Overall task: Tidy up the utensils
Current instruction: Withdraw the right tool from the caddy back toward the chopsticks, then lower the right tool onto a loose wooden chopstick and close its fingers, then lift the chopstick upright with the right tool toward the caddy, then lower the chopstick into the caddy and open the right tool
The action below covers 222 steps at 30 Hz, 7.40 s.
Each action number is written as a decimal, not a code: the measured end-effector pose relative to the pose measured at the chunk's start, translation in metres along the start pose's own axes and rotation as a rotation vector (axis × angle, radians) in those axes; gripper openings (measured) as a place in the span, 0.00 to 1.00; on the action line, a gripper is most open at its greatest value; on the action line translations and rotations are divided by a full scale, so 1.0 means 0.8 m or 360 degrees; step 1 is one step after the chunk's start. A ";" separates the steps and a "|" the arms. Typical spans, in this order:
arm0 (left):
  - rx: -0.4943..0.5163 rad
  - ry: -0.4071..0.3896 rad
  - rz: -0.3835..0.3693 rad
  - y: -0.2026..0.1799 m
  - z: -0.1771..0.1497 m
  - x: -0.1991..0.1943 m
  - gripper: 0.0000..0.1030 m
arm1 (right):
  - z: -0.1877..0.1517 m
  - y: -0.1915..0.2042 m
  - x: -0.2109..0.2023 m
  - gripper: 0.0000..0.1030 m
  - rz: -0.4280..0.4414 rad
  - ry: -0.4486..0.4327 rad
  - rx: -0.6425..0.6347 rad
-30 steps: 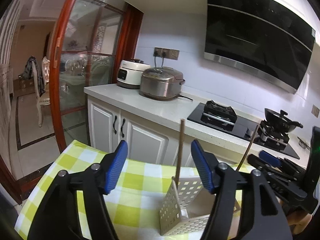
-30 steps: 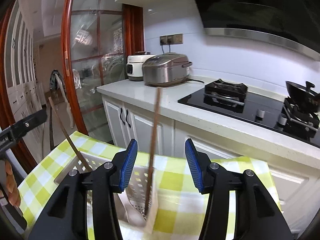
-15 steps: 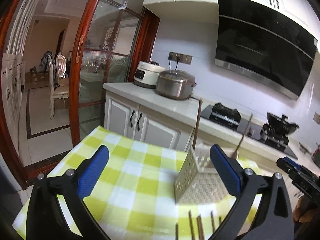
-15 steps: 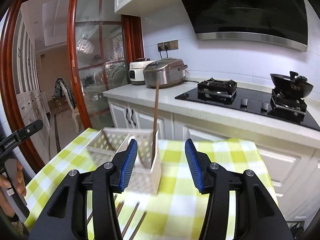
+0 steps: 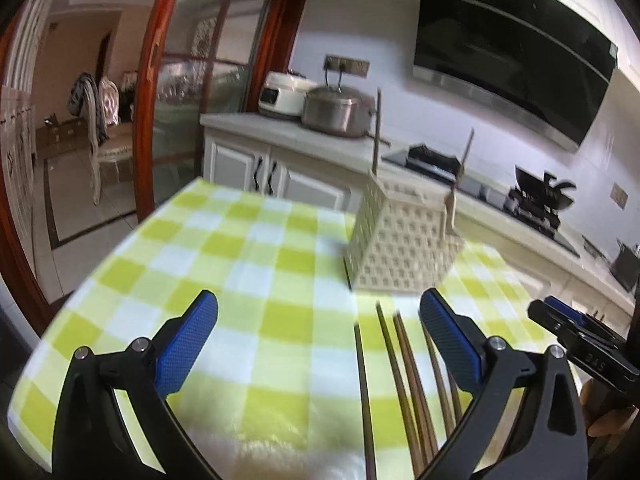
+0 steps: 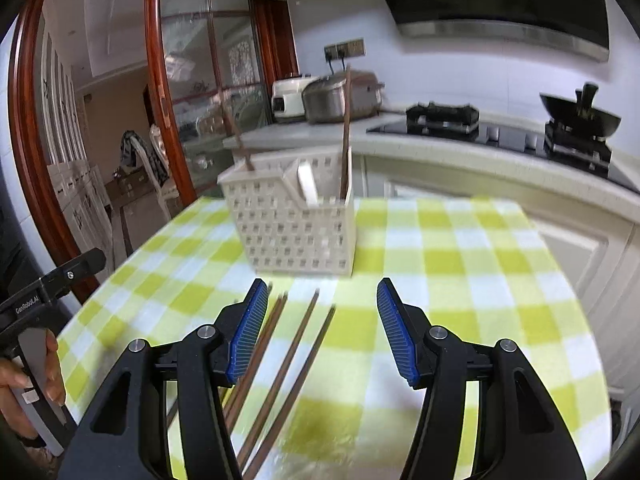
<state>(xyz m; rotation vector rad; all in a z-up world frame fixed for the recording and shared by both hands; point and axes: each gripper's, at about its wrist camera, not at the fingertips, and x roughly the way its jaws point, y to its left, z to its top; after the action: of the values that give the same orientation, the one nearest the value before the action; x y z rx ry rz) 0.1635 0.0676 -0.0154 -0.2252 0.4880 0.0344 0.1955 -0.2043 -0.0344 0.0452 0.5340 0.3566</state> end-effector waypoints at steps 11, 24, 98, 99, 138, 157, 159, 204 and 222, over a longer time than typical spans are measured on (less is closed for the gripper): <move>0.0018 0.0232 -0.0056 -0.008 -0.058 0.047 0.95 | -0.059 0.012 0.065 0.47 -0.0033 0.0314 0.0027; 0.0034 0.0309 -0.0073 -0.001 -0.070 0.064 0.95 | -0.055 0.021 0.107 0.24 -0.0087 0.0474 0.0008; 0.0361 0.0511 -0.0045 -0.073 -0.056 0.136 0.05 | -0.039 -0.027 0.079 0.06 -0.0048 0.0360 0.0103; 0.0355 0.0491 -0.0048 -0.073 -0.052 0.132 0.05 | -0.037 -0.026 0.075 0.06 -0.0044 0.0338 0.0107; 0.0349 -0.0120 -0.0124 -0.079 0.017 -0.038 0.05 | 0.033 0.036 -0.064 0.06 -0.0036 -0.0202 -0.0097; 0.0367 -0.0185 -0.0124 -0.086 0.026 -0.052 0.05 | 0.039 0.038 -0.084 0.06 -0.0034 -0.0272 -0.0112; 0.0373 -0.0185 -0.0125 -0.087 0.027 -0.052 0.05 | 0.039 0.039 -0.085 0.06 -0.0034 -0.0275 -0.0114; 0.0459 -0.0438 -0.0206 -0.132 0.212 -0.056 0.05 | 0.197 0.032 -0.070 0.06 -0.0068 -0.0462 -0.0296; 0.0262 -0.0311 -0.0188 -0.128 0.259 0.097 0.05 | 0.237 0.025 0.072 0.06 0.0020 -0.0374 -0.0362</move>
<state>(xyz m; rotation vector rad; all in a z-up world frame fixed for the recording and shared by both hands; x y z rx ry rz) 0.3366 0.0119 0.1471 -0.0877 0.2806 -0.0984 0.3305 -0.1564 0.1032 -0.1280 0.2586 0.4165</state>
